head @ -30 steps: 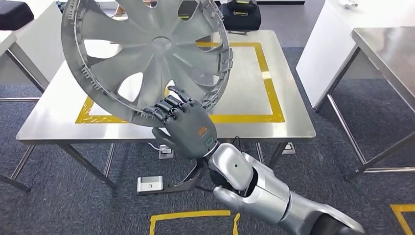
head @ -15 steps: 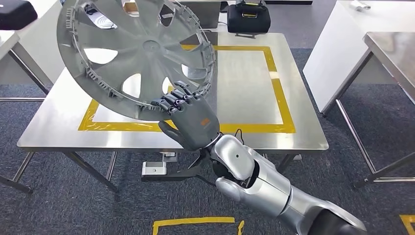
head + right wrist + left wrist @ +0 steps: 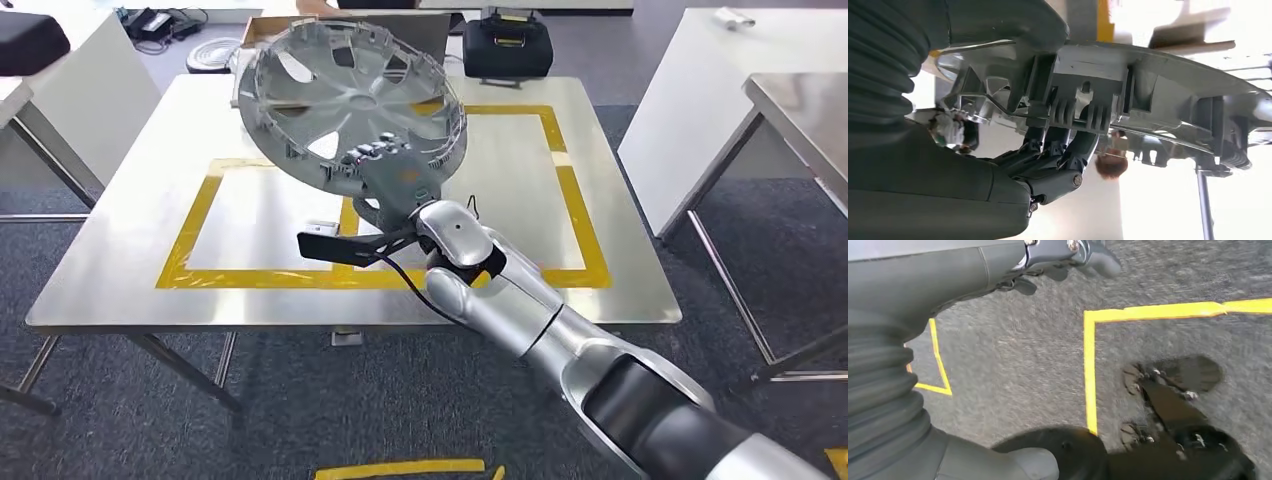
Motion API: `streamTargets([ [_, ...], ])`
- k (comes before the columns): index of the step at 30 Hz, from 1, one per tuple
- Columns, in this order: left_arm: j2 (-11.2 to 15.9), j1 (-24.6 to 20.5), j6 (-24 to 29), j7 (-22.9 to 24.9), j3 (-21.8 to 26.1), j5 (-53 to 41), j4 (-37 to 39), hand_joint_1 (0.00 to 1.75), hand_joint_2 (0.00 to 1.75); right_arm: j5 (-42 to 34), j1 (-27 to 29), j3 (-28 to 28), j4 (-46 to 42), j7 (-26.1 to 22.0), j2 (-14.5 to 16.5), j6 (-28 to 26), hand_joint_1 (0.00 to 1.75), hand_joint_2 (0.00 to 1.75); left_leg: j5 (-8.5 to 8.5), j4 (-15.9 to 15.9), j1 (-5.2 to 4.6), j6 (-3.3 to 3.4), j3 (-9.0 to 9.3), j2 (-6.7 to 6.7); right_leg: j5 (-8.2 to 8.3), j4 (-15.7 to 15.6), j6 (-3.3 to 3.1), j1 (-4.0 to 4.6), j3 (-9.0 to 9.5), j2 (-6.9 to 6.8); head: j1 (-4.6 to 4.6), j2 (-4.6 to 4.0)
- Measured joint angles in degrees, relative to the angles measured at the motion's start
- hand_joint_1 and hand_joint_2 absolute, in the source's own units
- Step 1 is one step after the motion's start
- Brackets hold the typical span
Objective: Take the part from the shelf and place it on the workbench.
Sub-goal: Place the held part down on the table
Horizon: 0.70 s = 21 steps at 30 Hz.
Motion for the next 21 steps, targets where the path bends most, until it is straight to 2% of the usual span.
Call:
streamTargets([
  [3,-0.2,-0.4,-0.1,0.7,0.0,-0.8,0.0,0.00,1.75,-0.9,-4.5,-1.6,11.2,1.1,1.4,2.8,1.75,1.75,0.57,-0.2,0.04,0.21,-0.02,-0.45,0.04,-0.4,-1.43,0.23,0.28,-0.25,0.19,0.00],
  [4,-0.2,-0.5,-0.1,1.0,0.0,-1.0,0.0,0.00,1.75,-1.0,-5.8,-2.1,14.8,1.9,1.8,4.1,1.75,1.75,0.54,-0.2,0.03,0.29,-0.04,-0.65,0.07,-0.5,-1.61,0.24,0.40,-0.37,0.22,0.00],
  [7,-0.2,-0.8,-0.1,1.5,0.0,-1.3,0.0,0.00,1.75,-1.2,-8.5,-3.5,23.7,4.4,2.5,7.5,1.75,1.75,0.42,-0.2,-0.02,0.65,-0.03,-0.98,0.09,-1.0,-1.56,0.25,0.78,-0.69,0.25,0.00],
  [10,-0.3,-0.8,-0.2,1.4,0.0,-1.4,0.0,0.00,1.75,-1.4,-9.6,-4.7,29.5,6.7,2.5,9.7,1.75,1.75,0.29,-0.2,-0.14,0.92,-0.03,-0.95,0.16,-1.3,-1.13,0.19,0.87,-0.73,0.28,0.00],
  [14,-0.2,-0.8,-0.1,1.3,0.0,-1.2,0.0,0.00,1.75,-1.9,-10.1,-6.1,34.2,9.5,2.2,12.4,1.75,1.75,0.20,-0.1,-0.31,1.07,0.00,-0.70,0.20,-1.5,1.05,-0.09,0.88,-0.53,0.28,0.00],
  [15,-0.1,-0.8,0.0,1.3,0.0,-1.2,0.0,0.00,1.75,-2.0,-10.2,-6.4,35.0,10.0,2.0,12.9,1.75,1.75,0.19,-0.1,-0.33,1.08,0.03,-0.66,0.19,-1.5,1.36,-0.14,0.88,-0.49,0.27,0.00],
  [21,0.1,-0.8,0.1,1.5,0.0,-1.6,0.0,0.00,1.75,-2.7,-10.6,-8.1,37.9,11.4,0.3,13.3,1.75,1.75,0.29,-0.3,-0.31,1.01,0.33,-0.63,0.16,-1.5,1.44,-0.12,0.98,-0.47,0.26,0.00],
])
